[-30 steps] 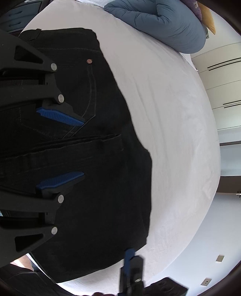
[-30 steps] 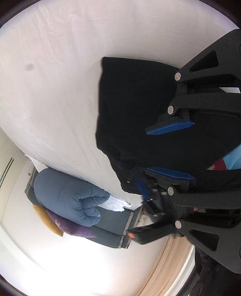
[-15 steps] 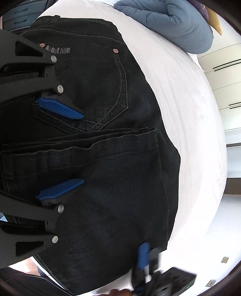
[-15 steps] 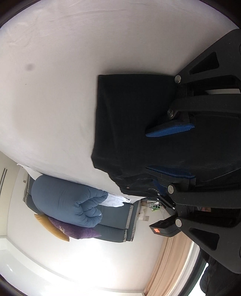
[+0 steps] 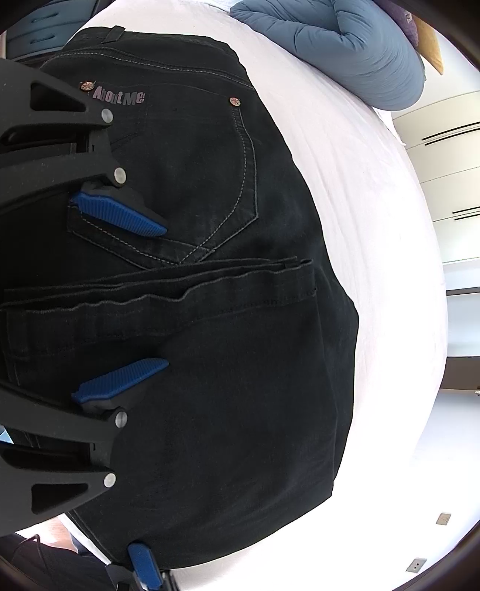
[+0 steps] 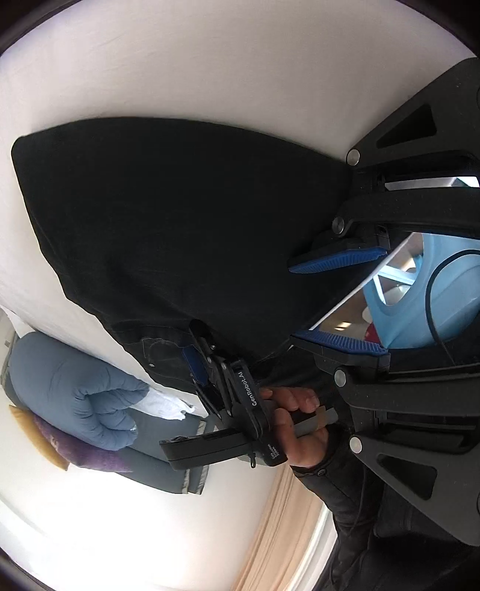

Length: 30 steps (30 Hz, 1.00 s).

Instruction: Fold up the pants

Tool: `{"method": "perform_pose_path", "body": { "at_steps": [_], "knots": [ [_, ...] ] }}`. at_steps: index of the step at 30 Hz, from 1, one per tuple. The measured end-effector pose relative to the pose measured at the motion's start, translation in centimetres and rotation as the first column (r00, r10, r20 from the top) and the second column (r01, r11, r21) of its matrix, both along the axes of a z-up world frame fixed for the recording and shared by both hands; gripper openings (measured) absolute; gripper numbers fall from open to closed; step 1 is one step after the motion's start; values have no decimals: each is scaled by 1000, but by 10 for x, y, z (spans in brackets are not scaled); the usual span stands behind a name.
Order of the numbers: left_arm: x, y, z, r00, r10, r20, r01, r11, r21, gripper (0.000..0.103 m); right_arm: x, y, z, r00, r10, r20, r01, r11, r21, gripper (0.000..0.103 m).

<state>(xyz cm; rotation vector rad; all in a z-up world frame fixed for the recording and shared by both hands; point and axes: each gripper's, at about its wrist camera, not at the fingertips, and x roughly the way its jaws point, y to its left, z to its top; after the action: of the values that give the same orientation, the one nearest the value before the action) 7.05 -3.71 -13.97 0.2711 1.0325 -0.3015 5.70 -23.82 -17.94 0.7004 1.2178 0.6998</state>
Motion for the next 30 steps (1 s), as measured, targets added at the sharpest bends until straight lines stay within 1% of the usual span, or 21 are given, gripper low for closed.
{"method": "perform_pose_path", "body": {
  "at_steps": [2, 3, 5, 8, 10, 12, 16, 19, 20, 21, 23, 24, 26, 27, 30],
  "knots": [
    [-1, 1, 0, 1000, -2, 3, 2, 1000, -3, 72, 1, 0, -2, 1000, -26, -2, 26, 1000, 1, 30],
    [-2, 1, 0, 1000, -1, 2, 1, 1000, -7, 72, -2, 1, -1, 1000, -28, 9, 29, 999, -18, 30],
    [-2, 2, -1, 1000, 1, 4, 0, 1000, -15, 73, -12, 14, 8, 998, -17, 59, 23, 994, -104, 30],
    [-2, 5, -2, 1000, 2, 9, -2, 1000, -22, 73, -20, 37, 17, 991, 14, 131, 18, 969, -245, 30],
    [-3, 6, -2, 1000, 0, 13, 0, 1000, -25, 73, -23, 46, 21, 988, 30, 152, 17, 954, -299, 30],
    [-3, 8, -2, 1000, 1, 16, 0, 999, -33, 73, -27, 48, 20, 987, 25, 159, 27, 949, -315, 30],
    [-4, 11, -2, 1000, -2, 21, 3, 999, -46, 74, -35, 47, 18, 984, -9, 180, 63, 952, -300, 30],
    [-2, 14, -1, 1000, 0, 16, 1, 998, -56, 74, -28, 48, 29, 992, -35, 125, 72, 950, -303, 33],
    [-1, 15, -1, 1000, 4, 13, -3, 998, -63, 75, -23, 48, 35, 992, -51, 114, 82, 954, -287, 35],
    [-1, 16, -1, 1000, 6, 11, -5, 998, -66, 75, -19, 49, 42, 990, -66, 121, 96, 962, -256, 35],
    [0, 17, 0, 1000, 10, 10, -10, 998, -68, 75, -8, 54, 62, 983, -75, 165, 108, 975, -195, 35],
    [0, 18, 0, 1000, 13, 10, -12, 997, -73, 75, -1, 59, 69, 983, -64, 174, 95, 980, -174, 35],
    [1, 22, 2, 1000, 25, 9, -24, 995, -98, 75, 18, 74, 77, 983, -24, 182, 54, 986, -160, 35],
    [0, 27, 6, 999, 40, 3, -39, 991, -131, 75, 31, 83, 78, 983, -3, 183, 31, 988, -151, 35],
    [-7, 52, 16, 994, 106, -7, -105, 972, -212, 75, 68, 98, 68, 989, 3, 145, 12, 994, -107, 35]
  ]
}}
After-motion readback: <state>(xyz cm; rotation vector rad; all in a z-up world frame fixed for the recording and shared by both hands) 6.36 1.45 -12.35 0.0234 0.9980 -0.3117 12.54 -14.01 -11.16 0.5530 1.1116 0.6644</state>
